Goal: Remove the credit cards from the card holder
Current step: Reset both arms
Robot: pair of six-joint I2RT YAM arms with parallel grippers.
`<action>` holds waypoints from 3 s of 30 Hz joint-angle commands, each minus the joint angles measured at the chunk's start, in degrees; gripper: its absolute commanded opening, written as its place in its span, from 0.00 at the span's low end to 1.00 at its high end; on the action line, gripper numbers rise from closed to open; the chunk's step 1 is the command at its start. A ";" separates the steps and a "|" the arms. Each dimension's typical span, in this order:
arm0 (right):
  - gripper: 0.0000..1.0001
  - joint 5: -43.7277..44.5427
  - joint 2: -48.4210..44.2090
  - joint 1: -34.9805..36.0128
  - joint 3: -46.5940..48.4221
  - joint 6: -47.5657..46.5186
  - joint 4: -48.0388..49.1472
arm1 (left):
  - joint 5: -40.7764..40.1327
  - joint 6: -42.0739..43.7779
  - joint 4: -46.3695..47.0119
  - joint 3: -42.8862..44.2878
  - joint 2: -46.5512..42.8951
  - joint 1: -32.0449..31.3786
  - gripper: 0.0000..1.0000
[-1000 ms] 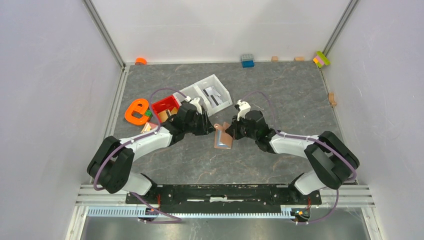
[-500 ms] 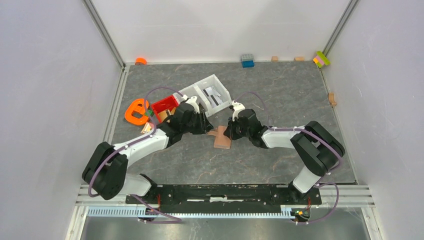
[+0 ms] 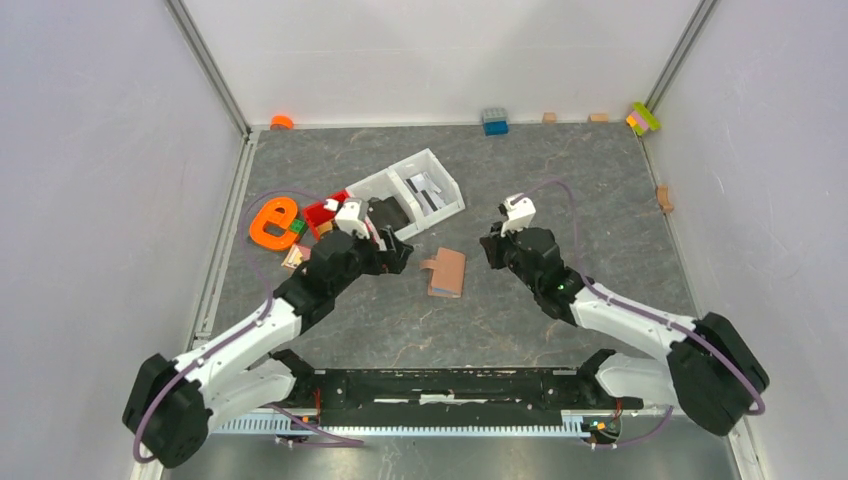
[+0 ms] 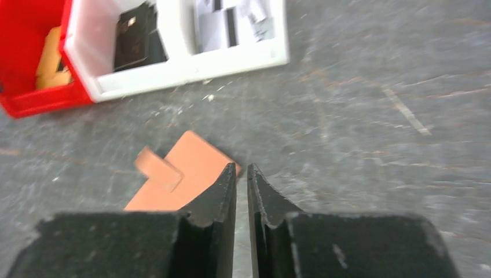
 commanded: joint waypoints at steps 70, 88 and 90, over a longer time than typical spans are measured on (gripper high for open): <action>0.98 18.97 9.98 -28.19 -36.55 -30.33 66.83 | -8.97 34.59 65.44 -21.83 24.55 25.08 0.94; 0.98 18.40 9.96 -28.48 -36.39 -30.17 66.35 | -16.68 30.58 61.10 -17.45 27.22 26.17 1.00; 0.98 18.42 9.92 -28.45 -36.37 -30.17 66.38 | -16.64 30.57 60.95 -17.32 27.19 26.17 1.00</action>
